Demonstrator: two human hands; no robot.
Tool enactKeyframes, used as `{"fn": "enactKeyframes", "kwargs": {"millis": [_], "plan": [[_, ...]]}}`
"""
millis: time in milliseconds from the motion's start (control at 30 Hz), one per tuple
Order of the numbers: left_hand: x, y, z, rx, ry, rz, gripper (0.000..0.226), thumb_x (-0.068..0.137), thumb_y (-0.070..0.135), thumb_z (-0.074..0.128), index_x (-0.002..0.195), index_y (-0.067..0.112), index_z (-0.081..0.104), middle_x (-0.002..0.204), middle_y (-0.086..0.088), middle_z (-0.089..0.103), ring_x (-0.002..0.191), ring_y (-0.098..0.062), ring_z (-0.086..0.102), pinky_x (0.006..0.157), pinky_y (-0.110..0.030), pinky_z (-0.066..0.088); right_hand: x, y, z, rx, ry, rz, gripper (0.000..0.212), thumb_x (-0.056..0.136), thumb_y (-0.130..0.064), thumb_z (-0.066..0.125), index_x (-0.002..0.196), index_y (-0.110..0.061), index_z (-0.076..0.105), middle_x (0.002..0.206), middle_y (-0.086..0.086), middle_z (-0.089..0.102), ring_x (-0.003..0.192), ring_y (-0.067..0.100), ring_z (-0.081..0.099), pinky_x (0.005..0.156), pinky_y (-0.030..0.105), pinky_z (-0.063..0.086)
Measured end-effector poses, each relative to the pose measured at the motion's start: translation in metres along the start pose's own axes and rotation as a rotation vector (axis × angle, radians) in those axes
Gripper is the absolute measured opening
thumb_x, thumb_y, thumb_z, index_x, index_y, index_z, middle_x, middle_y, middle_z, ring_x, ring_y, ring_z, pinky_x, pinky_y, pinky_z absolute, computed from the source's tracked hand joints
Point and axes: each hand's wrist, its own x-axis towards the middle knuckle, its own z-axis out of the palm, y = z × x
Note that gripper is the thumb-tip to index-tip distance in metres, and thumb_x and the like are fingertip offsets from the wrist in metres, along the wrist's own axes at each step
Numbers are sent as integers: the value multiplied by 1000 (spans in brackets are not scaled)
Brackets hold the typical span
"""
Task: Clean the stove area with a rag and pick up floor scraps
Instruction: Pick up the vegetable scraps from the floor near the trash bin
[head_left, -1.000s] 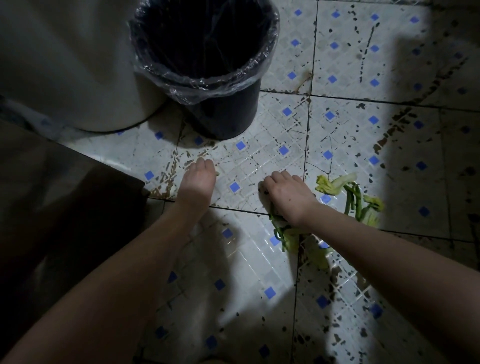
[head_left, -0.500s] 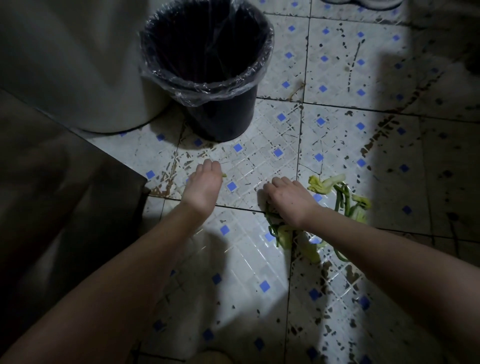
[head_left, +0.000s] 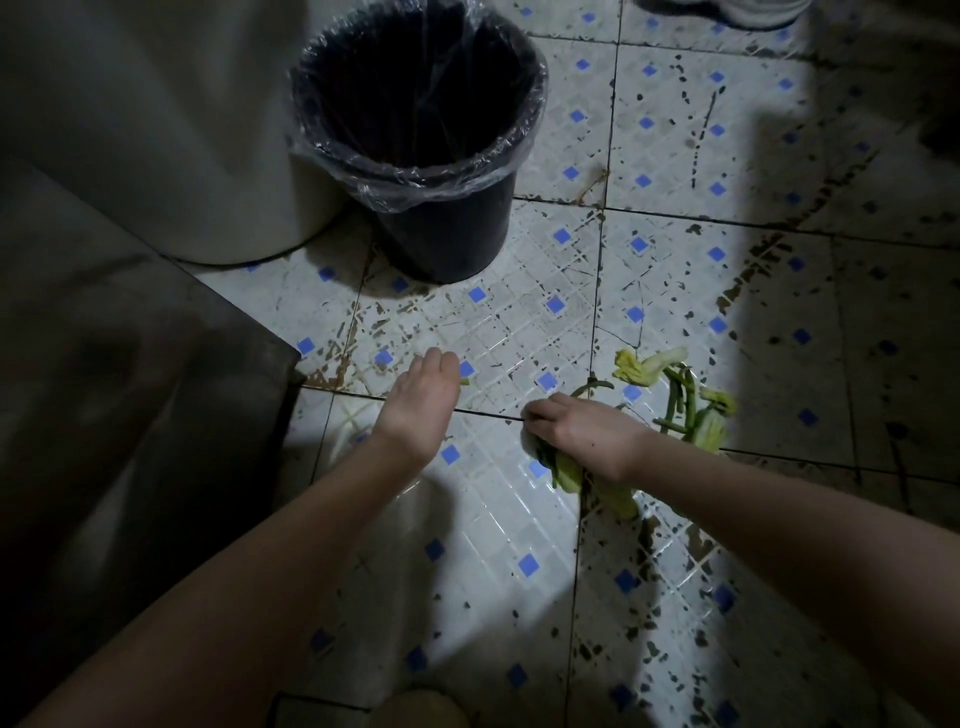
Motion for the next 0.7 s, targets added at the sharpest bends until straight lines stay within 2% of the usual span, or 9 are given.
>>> {"fn": "enactKeyframes", "kwargs": {"millis": [133,367,433,567,700], "plan": [[-2,-1,-3,-2,9,1,51,74,-19,49,117,6,41,121,-12,45,112,-25,47,96,-32,42,-6,1,5,36,-34,21,55,84,4,53,137,-10,42,142,8,37,123,27,42,93,40,48],[-5,0,-7,1,41,21,45,75,-18,50,112,6,42,115,-12,47,106,-25,48,89,-32,42,-10,1,-1,76,-51,104,51,86,2,53,134,-11,42,123,8,48,108,25,51,81,35,47],[-5,1,-13,-3,51,23,45,75,-18,50,111,6,43,115,-12,47,105,-26,48,87,-33,42,-10,1,-12,86,-16,126,50,86,2,53,133,-13,43,118,7,50,106,25,52,78,35,47],[-5,5,-27,5,94,49,50,70,-20,54,111,7,43,115,-12,47,105,-27,48,87,-33,43,-14,5,-43,73,96,178,35,83,10,49,114,-5,54,108,8,50,95,23,51,69,35,47],[-1,10,-54,11,148,42,50,73,-16,59,114,8,43,116,-11,46,108,-27,47,91,-34,43,-16,12,-73,44,238,217,34,86,8,51,116,-6,57,108,7,53,95,22,53,76,38,52]]}}
